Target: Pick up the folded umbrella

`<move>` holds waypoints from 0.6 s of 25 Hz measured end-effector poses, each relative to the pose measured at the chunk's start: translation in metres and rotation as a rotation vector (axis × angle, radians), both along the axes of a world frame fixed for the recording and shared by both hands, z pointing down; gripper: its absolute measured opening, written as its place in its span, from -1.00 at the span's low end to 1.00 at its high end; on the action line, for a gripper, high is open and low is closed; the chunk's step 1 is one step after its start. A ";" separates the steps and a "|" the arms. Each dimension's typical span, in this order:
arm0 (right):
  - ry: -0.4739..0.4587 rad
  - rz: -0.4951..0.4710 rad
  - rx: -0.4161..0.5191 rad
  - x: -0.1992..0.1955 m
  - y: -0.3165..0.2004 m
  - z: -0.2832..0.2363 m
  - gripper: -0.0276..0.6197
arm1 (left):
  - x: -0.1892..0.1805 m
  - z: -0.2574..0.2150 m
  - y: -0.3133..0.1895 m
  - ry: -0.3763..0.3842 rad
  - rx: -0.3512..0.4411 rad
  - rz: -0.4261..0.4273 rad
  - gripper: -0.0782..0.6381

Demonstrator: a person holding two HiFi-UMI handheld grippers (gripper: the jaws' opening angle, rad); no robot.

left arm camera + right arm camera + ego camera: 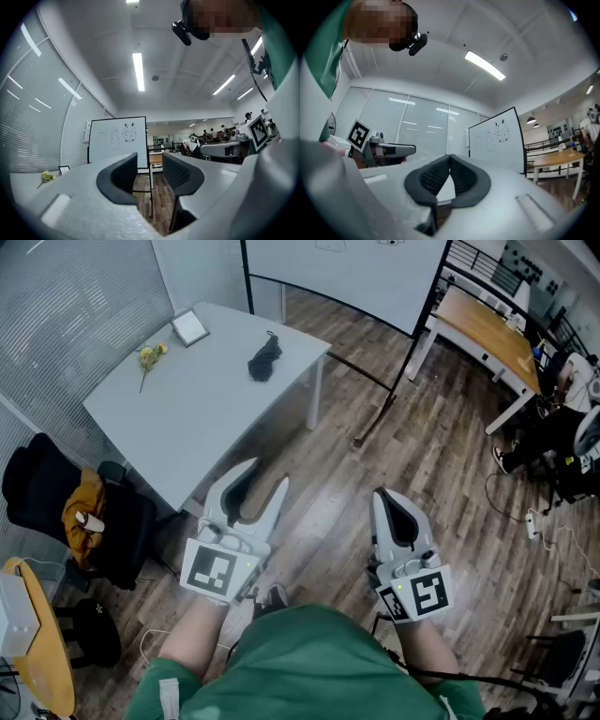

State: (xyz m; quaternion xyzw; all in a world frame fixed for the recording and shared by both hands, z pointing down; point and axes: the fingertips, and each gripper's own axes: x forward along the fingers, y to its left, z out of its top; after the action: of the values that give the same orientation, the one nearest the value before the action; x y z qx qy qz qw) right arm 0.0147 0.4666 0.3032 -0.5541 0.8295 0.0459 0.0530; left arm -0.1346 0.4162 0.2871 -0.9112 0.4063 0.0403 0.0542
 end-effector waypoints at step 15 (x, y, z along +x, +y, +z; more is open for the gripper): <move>0.020 0.060 -0.017 -0.078 -0.042 0.008 -0.91 | -0.096 0.017 -0.046 0.021 -0.010 0.010 -0.29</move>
State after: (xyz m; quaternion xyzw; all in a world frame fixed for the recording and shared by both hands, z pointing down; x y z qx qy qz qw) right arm -0.0633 0.4250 0.3108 -0.5788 0.8133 0.0461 0.0385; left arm -0.2306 0.3703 0.3038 -0.9130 0.4026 0.0482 0.0453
